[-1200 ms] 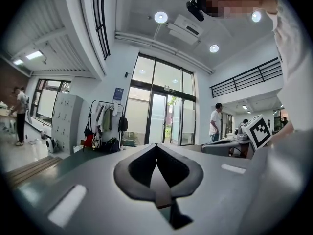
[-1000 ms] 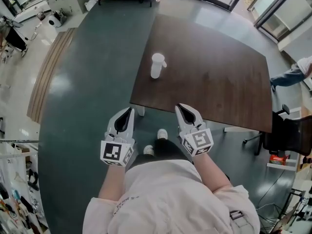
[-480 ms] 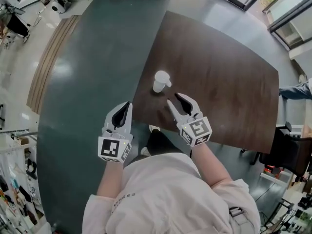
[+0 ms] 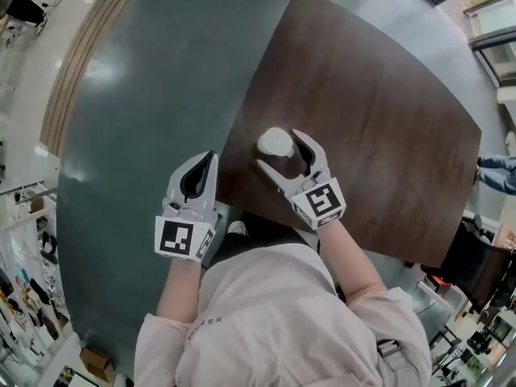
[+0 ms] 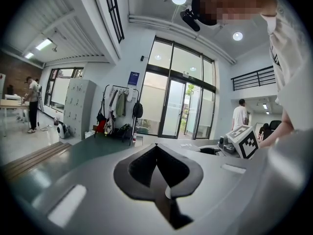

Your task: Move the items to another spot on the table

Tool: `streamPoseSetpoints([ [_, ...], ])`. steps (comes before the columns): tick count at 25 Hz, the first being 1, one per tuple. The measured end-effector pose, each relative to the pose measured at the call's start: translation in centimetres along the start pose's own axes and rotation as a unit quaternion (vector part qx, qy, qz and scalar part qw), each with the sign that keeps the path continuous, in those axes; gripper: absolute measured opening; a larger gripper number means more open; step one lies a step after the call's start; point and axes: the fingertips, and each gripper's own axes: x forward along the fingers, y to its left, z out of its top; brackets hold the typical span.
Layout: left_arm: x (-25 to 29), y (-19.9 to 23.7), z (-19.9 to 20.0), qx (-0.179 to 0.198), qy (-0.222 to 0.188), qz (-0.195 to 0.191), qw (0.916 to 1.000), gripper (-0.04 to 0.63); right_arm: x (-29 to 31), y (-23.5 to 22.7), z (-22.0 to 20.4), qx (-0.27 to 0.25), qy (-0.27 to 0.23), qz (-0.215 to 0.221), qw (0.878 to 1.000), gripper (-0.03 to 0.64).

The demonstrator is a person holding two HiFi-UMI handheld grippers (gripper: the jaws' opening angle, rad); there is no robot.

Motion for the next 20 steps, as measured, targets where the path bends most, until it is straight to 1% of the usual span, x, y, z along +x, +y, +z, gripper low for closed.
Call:
streamPoseSetpoints([
  [4, 0.5, 1.5, -0.8, -0.013, 0.006, 0.012, 0.9998, 0.017, 2.1, 0.3, -1.2, 0.007, -0.002, 0.028, 1.0, 0.35],
  [7, 0.4, 2.2, -1.8, -0.01, 0.016, 0.012, 0.9997, 0.017, 3.2, 0.7, -2.1, 0.016, -0.012, 0.038, 0.999, 0.35],
  [12, 0.4, 2.4, -3.5, -0.003, 0.026, 0.016, 0.9995, 0.017, 3.8, 0.4, -2.8, 0.015, -0.039, 0.028, 0.999, 0.337],
  [13, 0.3, 2.4, -3.8, -0.001, 0.028, 0.015, 0.9995, 0.017, 3.9, 0.2, -2.8, 0.013, -0.045, 0.023, 0.999, 0.31],
  [14, 0.1, 2.5, -4.0, 0.004, 0.03, 0.014, 0.9994, 0.017, 3.9, 0.0, -2.8, 0.012, -0.05, 0.019, 0.999, 0.253],
  [16, -0.3, 2.9, -4.1, 0.019, 0.032, 0.011, 0.9992, 0.017, 4.4, 0.0, -2.8, 0.014, -0.054, 0.014, 0.998, 0.253],
  [18, -0.7, 3.4, -3.7, 0.03, 0.028, 0.012, 0.9991, 0.017, 4.8, 0.2, -2.8, 0.013, -0.048, 0.013, 0.999, 0.252],
  [20, -0.8, 3.6, -3.0, 0.023, 0.019, 0.014, 0.9995, 0.017, 4.6, 0.3, -2.7, 0.013, -0.036, 0.009, 0.999, 0.25],
])
